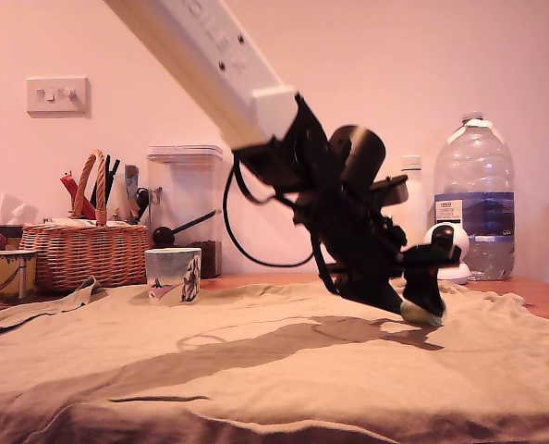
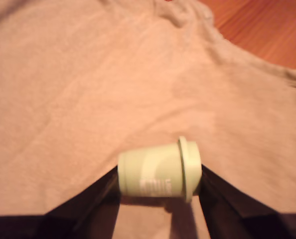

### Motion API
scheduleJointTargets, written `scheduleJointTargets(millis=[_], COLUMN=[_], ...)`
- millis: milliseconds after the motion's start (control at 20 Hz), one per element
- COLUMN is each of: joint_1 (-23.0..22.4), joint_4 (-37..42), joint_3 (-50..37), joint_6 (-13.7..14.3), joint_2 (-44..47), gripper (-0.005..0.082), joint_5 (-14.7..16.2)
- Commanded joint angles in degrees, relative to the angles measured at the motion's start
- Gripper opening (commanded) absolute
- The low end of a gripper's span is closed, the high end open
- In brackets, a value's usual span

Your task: Pick up the coffee capsules on the table and drop them inside the coffee cup

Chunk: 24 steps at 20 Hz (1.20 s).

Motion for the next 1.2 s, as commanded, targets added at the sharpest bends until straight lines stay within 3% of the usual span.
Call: scheduleJointTargets(millis=[0,450,1150], joint_1=[0.2,0.5,0.9], joint_4=[-1.2,-9.6,-10.2], joint_3=[0.0,0.0,0.0], joint_6=[1.5,1.9,3.0], joint_2=[-3.4,-9.9,-13.9], gripper=[0.0265,0.0266,0.0266], joint_5=[0.1,0.1,0.4])
